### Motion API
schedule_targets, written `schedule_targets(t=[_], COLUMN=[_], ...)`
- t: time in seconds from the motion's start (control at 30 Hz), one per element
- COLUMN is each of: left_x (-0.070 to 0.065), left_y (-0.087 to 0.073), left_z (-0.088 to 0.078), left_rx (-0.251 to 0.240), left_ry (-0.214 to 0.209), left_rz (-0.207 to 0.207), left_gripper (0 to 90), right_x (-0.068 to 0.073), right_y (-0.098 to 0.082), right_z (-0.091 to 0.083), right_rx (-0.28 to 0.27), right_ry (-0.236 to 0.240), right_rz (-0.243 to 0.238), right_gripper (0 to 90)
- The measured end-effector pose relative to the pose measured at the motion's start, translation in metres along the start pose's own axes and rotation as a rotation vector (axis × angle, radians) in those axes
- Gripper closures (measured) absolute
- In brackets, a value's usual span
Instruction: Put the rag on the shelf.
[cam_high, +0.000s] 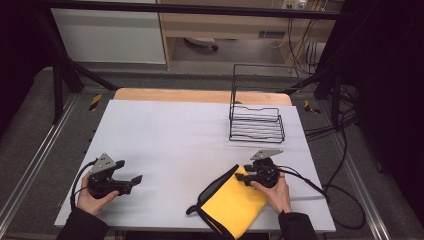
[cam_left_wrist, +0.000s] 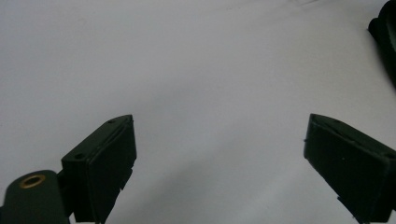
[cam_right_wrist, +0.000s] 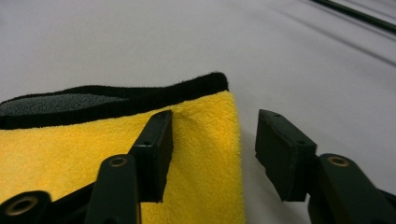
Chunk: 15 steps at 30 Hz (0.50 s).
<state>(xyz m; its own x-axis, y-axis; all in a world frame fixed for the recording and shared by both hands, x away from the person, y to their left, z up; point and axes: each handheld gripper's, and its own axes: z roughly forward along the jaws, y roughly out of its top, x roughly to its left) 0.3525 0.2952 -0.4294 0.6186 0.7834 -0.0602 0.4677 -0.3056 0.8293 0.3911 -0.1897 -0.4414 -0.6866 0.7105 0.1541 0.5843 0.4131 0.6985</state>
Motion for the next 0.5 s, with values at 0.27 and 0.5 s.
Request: schedule_targets(t=[0.27, 0.5], left_x=[0.0001, -0.0004], left_y=[-0.0001, -0.0001], left_z=[-0.0003, 0.0], left_rx=[0.002, 0.008], left_ry=[0.003, 0.005], left_rz=[-0.001, 0.005], left_gripper=[10.1, 10.6], right_x=[0.0048, 0.0031], right_y=[0.0033, 0.0045], right_z=[0.0098, 0.0109], right_rx=[0.04, 0.071], right_ry=[0.013, 0.033], right_rz=[-0.024, 0.027], right_gripper=[59.4, 62.7])
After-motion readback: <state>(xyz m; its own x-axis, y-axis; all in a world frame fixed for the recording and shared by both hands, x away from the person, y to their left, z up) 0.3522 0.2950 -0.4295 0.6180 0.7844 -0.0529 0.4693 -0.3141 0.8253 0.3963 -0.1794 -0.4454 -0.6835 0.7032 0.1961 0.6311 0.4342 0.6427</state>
